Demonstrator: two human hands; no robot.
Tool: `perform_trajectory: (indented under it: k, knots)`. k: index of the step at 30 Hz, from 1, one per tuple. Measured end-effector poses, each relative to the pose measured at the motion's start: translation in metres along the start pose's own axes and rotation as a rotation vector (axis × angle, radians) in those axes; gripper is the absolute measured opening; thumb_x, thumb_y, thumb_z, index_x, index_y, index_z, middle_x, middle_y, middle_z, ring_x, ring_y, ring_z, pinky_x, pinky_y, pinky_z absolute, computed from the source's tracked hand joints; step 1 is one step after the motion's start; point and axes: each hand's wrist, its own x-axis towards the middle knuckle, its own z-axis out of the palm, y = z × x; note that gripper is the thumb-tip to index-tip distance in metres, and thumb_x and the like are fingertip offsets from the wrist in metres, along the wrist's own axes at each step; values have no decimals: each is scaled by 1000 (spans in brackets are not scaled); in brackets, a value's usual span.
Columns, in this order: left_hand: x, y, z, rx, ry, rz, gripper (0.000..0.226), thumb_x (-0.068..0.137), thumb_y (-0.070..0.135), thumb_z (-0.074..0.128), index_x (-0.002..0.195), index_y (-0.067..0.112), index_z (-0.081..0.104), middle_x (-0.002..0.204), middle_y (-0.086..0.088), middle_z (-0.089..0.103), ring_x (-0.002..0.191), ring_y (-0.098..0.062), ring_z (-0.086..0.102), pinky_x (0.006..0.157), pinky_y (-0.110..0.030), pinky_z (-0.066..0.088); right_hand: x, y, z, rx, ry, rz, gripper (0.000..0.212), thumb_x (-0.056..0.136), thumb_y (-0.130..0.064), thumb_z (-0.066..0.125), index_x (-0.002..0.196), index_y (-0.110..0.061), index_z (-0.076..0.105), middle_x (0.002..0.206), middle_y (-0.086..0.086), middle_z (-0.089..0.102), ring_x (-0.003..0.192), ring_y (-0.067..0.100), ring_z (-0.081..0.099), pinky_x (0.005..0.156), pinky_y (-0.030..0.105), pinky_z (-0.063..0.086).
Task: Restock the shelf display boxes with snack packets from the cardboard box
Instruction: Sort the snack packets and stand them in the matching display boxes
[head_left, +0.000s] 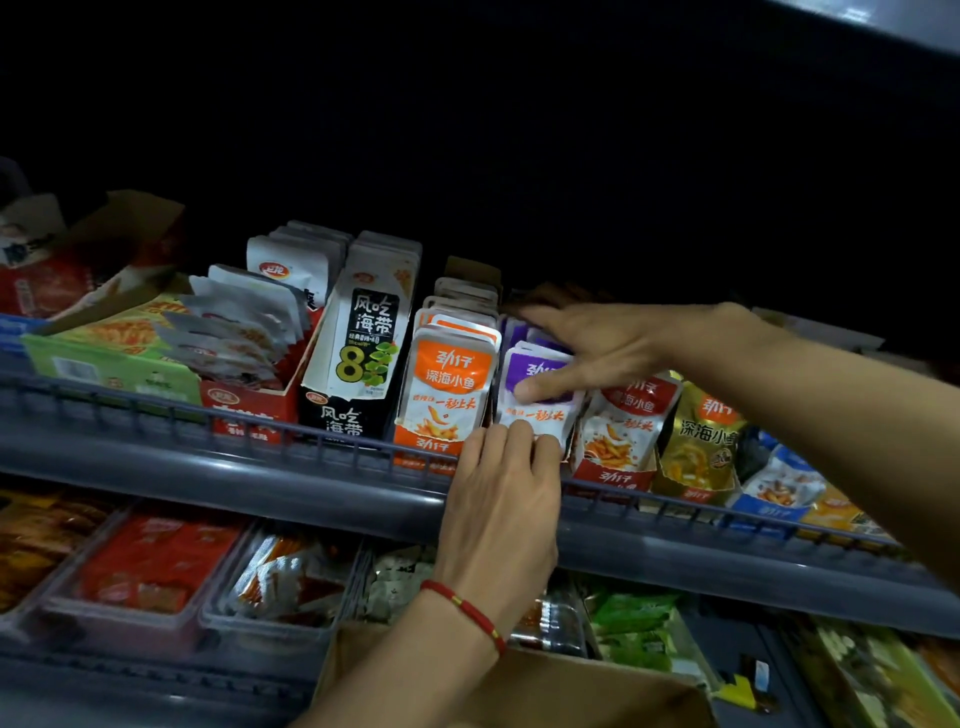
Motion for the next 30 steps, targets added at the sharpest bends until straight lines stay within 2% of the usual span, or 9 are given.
perform_trajectory:
  k: [2, 4, 8, 12, 16, 20, 26, 28, 30]
  knots:
    - [-3, -1, 0, -21, 18, 1, 53, 62, 11, 82, 111, 12, 62, 105, -7, 57, 97, -25, 54, 88, -39, 52, -16, 3, -12, 135, 85, 17, 111, 64, -83, 54, 158, -32, 25, 157, -3, 42, 137, 18, 47, 105, 33, 40]
    - [-6, -1, 0, -49, 48, -12, 56, 63, 13, 87, 114, 11, 64, 109, -8, 56, 101, -25, 56, 85, -37, 56, -34, 10, -23, 132, 214, 16, 97, 69, -81, 52, 152, -33, 37, 155, -6, 44, 137, 15, 45, 104, 28, 36]
    - [-8, -1, 0, -47, 72, -28, 57, 64, 17, 90, 116, 11, 66, 109, -9, 55, 102, -24, 56, 82, -36, 58, -59, 9, -21, 28, 389, -151, 42, 92, -57, 55, 118, -26, 63, 112, -8, 63, 103, 8, 61, 84, 23, 50]
    - [-7, 1, 1, -21, 112, -20, 57, 63, 15, 88, 116, 10, 67, 106, -9, 57, 98, -24, 52, 83, -38, 55, -70, -19, -6, -43, 332, -137, 60, 93, -69, 41, 126, -23, 61, 114, -7, 61, 96, 9, 59, 81, 30, 54]
    - [-7, 1, 3, -34, 140, 2, 57, 62, 8, 84, 117, 8, 66, 104, -8, 55, 96, -24, 50, 81, -38, 56, -62, -31, 11, -280, 289, -69, 52, 95, -57, 57, 134, -23, 53, 118, -3, 63, 93, 13, 62, 80, 29, 56]
    - [-8, 2, 6, -53, 150, -3, 59, 62, 10, 84, 118, 9, 65, 107, -9, 57, 98, -25, 52, 84, -38, 56, -51, -39, 12, -172, 258, -9, 59, 88, -49, 72, 135, -23, 51, 120, -1, 64, 101, 17, 65, 86, 32, 58]
    - [-11, 1, 5, -62, 188, 6, 53, 69, 10, 79, 120, 8, 66, 109, -10, 57, 98, -23, 47, 86, -38, 54, -50, -38, 25, -120, 260, -9, 55, 89, -49, 71, 135, -28, 51, 133, -1, 59, 120, 20, 57, 95, 36, 52]
    - [-12, 0, 5, -67, 196, 21, 49, 74, 10, 76, 122, 7, 65, 109, -10, 56, 99, -24, 48, 87, -38, 54, -55, -36, 31, -76, 282, -16, 57, 89, -47, 72, 137, -29, 49, 136, -2, 58, 122, 19, 55, 93, 30, 48]
    - [-13, -1, 4, -81, 209, 36, 42, 79, 8, 71, 120, 5, 65, 108, -10, 55, 97, -25, 49, 86, -38, 53, -59, -37, 35, -26, 308, -35, 54, 89, -43, 73, 136, -30, 49, 132, -3, 60, 114, 15, 58, 81, 21, 43]
